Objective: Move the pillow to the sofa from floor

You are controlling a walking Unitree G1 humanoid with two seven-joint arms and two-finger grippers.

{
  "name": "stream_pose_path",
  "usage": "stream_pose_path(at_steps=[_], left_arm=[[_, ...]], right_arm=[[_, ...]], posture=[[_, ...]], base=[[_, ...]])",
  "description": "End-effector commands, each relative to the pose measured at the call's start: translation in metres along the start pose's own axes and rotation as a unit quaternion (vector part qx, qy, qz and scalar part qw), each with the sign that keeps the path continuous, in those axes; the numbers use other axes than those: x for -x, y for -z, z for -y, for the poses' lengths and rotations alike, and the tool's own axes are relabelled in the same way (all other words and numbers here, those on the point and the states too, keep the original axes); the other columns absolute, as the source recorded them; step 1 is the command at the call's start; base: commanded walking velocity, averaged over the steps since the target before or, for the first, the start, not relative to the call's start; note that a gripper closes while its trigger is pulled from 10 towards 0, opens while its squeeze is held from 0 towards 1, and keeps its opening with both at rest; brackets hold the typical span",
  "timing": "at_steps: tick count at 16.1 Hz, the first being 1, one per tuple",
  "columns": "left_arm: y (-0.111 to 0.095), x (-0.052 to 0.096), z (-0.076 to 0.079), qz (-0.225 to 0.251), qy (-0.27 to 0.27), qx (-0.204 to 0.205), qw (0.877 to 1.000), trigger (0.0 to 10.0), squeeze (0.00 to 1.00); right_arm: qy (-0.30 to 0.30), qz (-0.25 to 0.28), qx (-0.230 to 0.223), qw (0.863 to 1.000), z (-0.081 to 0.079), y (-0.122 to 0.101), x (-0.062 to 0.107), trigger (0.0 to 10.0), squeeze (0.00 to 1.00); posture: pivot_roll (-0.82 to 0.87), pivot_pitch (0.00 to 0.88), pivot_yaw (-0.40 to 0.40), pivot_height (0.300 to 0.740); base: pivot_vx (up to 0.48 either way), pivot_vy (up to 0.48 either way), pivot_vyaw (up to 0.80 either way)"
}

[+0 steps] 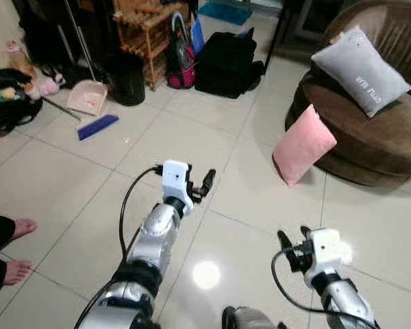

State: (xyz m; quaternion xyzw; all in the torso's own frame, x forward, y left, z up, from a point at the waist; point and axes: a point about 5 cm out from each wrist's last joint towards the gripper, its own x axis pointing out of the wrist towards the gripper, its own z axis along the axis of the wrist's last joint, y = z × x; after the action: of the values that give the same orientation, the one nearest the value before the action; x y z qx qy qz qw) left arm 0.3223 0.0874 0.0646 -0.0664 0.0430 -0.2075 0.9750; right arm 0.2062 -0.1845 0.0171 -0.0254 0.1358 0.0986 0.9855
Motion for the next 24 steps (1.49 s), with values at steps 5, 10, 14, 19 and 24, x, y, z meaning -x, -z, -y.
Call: stream_pose_path(at_steps=[5, 10, 14, 19, 24], left_arm=[[0.0039, 0.0037, 0.0012, 0.001, -0.002, 0.017, 1.000, 10.0, 0.00], [0.0052, 0.0042, 0.0035, -0.002, 0.005, 0.015, 1.000, 10.0, 0.00], [0.0042, 0.0037, 0.0037, -0.007, 0.018, -0.008, 1.000, 10.0, 0.00], [0.0023, 0.0026, 0.0047, -0.004, 0.025, -0.009, 1.000, 10.0, 0.00], [0.0014, 0.0031, 0.0079, 0.002, 0.033, -0.010, 0.999, 10.0, 0.00]], right_arm=[[-0.009, -0.012, 0.011, 1.000, 0.0031, 0.0008, 0.0032, 10.0, 0.00], [-0.014, -0.013, 0.011, 1.000, 0.0013, 0.0016, 0.0033, 10.0, 0.00], [-0.023, 0.004, 0.023, 0.999, -0.0012, -0.0018, 0.0020, 10.0, 0.00], [-0.026, 0.008, 0.031, 0.999, -0.0024, -0.0030, -0.0007, 10.0, 0.00], [-0.022, -0.001, 0.022, 1.000, -0.0017, -0.0019, -0.0045, 10.0, 0.00]], posture=[[-0.19, 0.168, -0.086, 0.740], [-0.19, 0.157, -0.086, 0.740], [-0.18, 0.136, -0.083, 0.740], [-0.18, 0.130, -0.083, 0.740], [-0.17, 0.153, -0.086, 0.740]], base=[[0.463, 0.000, 0.00], [0.458, 0.000, 0.00], [0.457, 0.000, 0.00], [0.458, 0.000, 0.00], [0.458, 0.000, -0.35]])
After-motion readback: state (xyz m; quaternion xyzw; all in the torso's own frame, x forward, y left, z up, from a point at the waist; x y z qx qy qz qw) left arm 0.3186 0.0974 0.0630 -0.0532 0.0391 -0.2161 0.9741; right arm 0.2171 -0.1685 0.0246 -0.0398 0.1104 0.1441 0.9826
